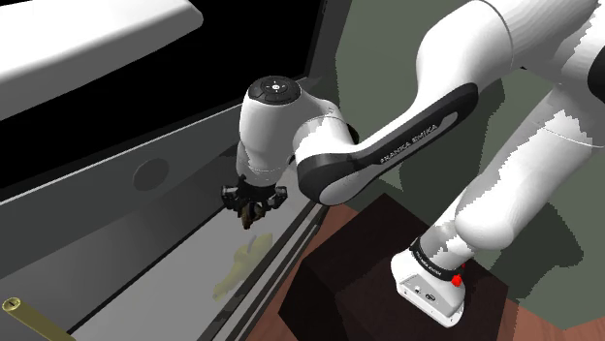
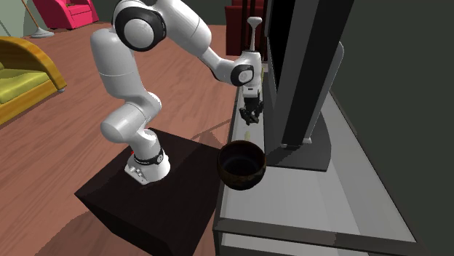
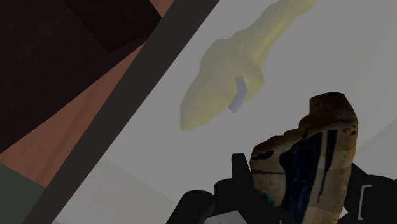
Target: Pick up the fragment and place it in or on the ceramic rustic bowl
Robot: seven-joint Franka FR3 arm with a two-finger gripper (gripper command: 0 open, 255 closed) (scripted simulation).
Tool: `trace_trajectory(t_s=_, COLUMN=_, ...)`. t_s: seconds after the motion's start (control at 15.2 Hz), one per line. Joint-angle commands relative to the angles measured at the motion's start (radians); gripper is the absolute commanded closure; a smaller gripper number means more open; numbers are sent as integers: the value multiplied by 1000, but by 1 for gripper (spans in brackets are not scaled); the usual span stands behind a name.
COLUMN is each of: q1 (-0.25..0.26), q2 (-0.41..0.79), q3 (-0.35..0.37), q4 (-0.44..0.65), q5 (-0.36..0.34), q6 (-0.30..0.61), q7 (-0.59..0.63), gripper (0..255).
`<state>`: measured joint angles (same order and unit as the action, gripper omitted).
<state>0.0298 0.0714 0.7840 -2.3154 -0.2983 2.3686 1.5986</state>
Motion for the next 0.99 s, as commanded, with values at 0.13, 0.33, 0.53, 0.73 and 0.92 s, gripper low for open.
trace_trajectory(t_s=0.13, q1=-1, q2=4, q3=-1, q4=-5, q5=0, q6=-5, q7=-1, gripper=255)
trace_trajectory(t_s=0.33, q1=-6, q2=-36, q3=5, q4=6, q5=48, q6=-37, q7=-39, gripper=255)
trace_trajectory(t_s=0.53, q1=-8, q2=-72, q3=7, q4=18, q5=91, q6=-70, q7=-74, gripper=255)
trace_trajectory(t_s=0.73, q1=-8, q2=-107, q3=6, q4=33, q5=130, q6=-106, q7=-106, gripper=255)
trace_trajectory(t_s=0.92, q1=-6, q2=-138, q3=2, q4=51, q5=163, q6=-142, q7=-134, gripper=255)
